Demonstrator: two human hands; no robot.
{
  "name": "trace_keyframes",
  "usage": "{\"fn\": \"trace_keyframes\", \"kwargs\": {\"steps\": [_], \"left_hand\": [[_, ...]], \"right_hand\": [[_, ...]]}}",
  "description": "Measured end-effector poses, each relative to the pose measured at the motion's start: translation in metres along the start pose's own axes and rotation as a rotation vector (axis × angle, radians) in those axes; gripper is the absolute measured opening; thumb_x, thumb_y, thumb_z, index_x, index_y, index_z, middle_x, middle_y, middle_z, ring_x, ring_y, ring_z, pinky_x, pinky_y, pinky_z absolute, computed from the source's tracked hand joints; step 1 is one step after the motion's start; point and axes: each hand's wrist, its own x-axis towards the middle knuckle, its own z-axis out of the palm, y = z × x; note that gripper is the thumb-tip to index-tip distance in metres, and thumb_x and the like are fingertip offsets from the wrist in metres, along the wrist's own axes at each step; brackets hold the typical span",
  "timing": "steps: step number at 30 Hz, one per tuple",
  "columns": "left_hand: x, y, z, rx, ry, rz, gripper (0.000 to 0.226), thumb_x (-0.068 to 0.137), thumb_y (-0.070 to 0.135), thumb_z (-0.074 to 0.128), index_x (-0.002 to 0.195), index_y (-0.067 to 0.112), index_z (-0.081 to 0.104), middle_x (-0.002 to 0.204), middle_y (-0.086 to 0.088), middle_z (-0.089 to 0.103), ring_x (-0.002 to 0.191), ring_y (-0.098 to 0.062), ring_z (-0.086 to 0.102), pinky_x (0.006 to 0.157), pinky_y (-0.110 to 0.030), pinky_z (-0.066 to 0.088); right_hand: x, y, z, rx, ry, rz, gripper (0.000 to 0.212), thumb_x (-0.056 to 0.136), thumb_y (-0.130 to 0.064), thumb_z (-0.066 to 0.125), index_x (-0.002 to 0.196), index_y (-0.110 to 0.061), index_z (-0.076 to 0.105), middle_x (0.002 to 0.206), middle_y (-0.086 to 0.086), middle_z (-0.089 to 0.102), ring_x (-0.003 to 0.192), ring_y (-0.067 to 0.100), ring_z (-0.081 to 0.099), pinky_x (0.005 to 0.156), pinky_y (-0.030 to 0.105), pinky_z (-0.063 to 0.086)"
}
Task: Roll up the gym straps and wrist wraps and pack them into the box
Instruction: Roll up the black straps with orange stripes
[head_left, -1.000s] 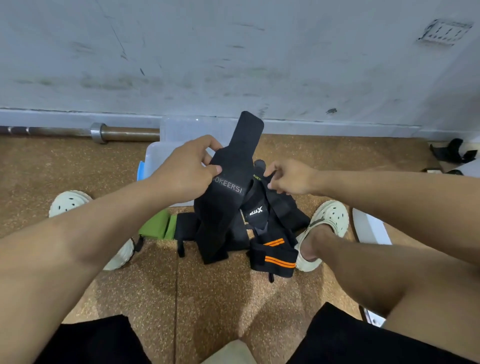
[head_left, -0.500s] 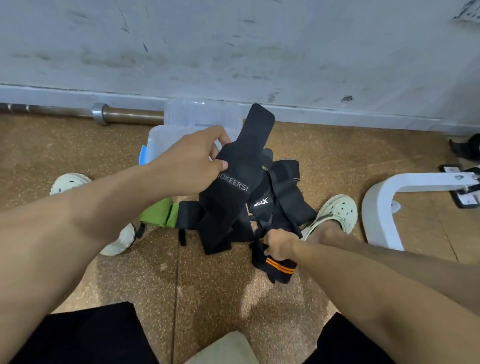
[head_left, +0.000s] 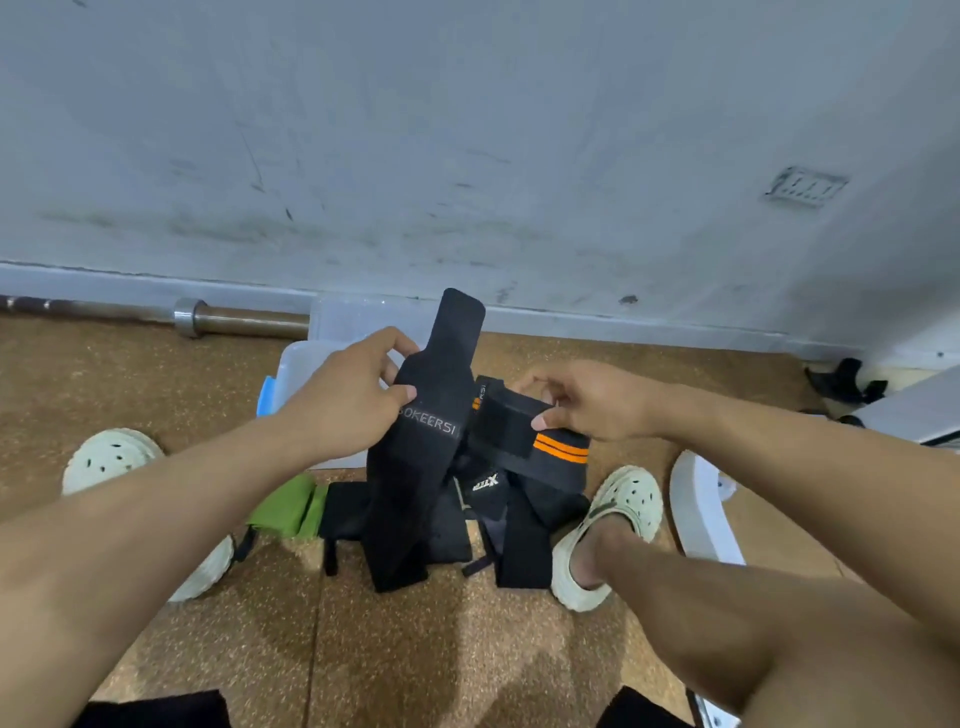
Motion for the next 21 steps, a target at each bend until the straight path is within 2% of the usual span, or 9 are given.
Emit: {"fn": "trace_keyframes", "kwargs": {"steps": [5,7,8,10,11,13,17,19,21], "left_hand": [[-0.003,0.007,-0.003,-0.129,0.166,-0.084,0.023,0.098,0.014,0.061,0.115,0.028,0.054,0.091,-0.001,0.067,0.077,-0.018,0.067,0.063,-0.029,0.046],[-0.004,0.009,-0.002,-0.208,0.188,-0.157,0.021,0.098,0.013,0.061,0.115,0.024,0.054,0.09,-0.008,0.069,0.08,-0.02,0.067,0.065,-0.03,0.048],[-0.004,0.01,-0.001,-0.263,0.187,-0.201,0.02,0.098,0.013,0.062,0.113,0.024,0.054,0.091,-0.012,0.07,0.083,-0.022,0.069,0.07,-0.035,0.053],[-0.005,0.008,0.003,-0.369,0.183,-0.291,0.02,0.097,0.012,0.063,0.11,0.024,0.056,0.095,-0.014,0.072,0.09,-0.027,0.07,0.084,-0.048,0.059],[-0.007,0.008,0.005,-0.415,0.174,-0.33,0.019,0.097,0.012,0.063,0.11,0.025,0.056,0.098,-0.013,0.073,0.093,-0.028,0.07,0.088,-0.051,0.059],[-0.008,0.006,0.01,-0.485,0.161,-0.4,0.021,0.097,0.014,0.063,0.109,0.029,0.056,0.103,-0.009,0.074,0.096,-0.027,0.071,0.09,-0.05,0.059],[-0.006,0.008,0.013,-0.6,0.216,-0.453,0.028,0.098,0.014,0.061,0.115,0.035,0.053,0.109,-0.005,0.072,0.1,-0.023,0.07,0.095,-0.047,0.057],[-0.004,0.009,0.011,-0.68,0.244,-0.454,0.035,0.1,0.009,0.056,0.123,0.035,0.048,0.111,-0.006,0.071,0.103,-0.025,0.069,0.097,-0.048,0.056],[-0.004,0.013,0.007,-0.742,0.281,-0.45,0.04,0.101,0.006,0.051,0.127,0.037,0.045,0.112,-0.007,0.07,0.106,-0.028,0.069,0.097,-0.049,0.056]], "right_hand": [[-0.03,-0.027,-0.018,0.056,0.293,-0.113,0.038,0.1,-0.02,0.067,0.133,-0.037,0.06,0.085,-0.02,0.06,0.077,-0.006,0.058,0.073,0.018,0.046],[-0.029,-0.028,-0.013,0.101,0.398,-0.155,0.042,0.101,-0.014,0.064,0.135,-0.037,0.06,0.105,-0.024,0.07,0.096,-0.009,0.063,0.088,0.022,0.051],[-0.027,-0.028,-0.01,0.114,0.432,-0.175,0.043,0.101,-0.011,0.063,0.136,-0.037,0.06,0.112,-0.027,0.071,0.106,-0.007,0.064,0.094,0.025,0.052],[-0.023,-0.03,-0.007,0.202,0.5,-0.202,0.045,0.102,-0.008,0.061,0.132,-0.041,0.06,0.103,-0.035,0.068,0.105,-0.008,0.064,0.092,0.022,0.052],[-0.022,-0.034,-0.007,0.317,0.536,-0.209,0.046,0.102,-0.006,0.06,0.129,-0.044,0.06,0.095,-0.034,0.068,0.1,-0.006,0.066,0.087,0.02,0.051],[-0.022,-0.045,-0.008,0.603,0.587,-0.234,0.047,0.102,-0.004,0.06,0.127,-0.043,0.06,0.09,-0.017,0.07,0.091,0.007,0.072,0.08,0.024,0.055],[-0.026,-0.061,-0.008,0.879,0.451,-0.288,0.05,0.1,-0.002,0.061,0.138,-0.033,0.056,0.105,0.005,0.077,0.096,0.024,0.076,0.086,0.035,0.062],[-0.025,-0.06,0.0,0.877,0.313,-0.258,0.054,0.099,-0.002,0.063,0.141,-0.035,0.053,0.112,0.012,0.077,0.101,0.032,0.075,0.087,0.042,0.062],[-0.023,-0.058,0.011,0.79,0.195,-0.215,0.055,0.099,-0.003,0.064,0.142,-0.034,0.05,0.113,0.016,0.075,0.096,0.042,0.074,0.076,0.046,0.061]]}}
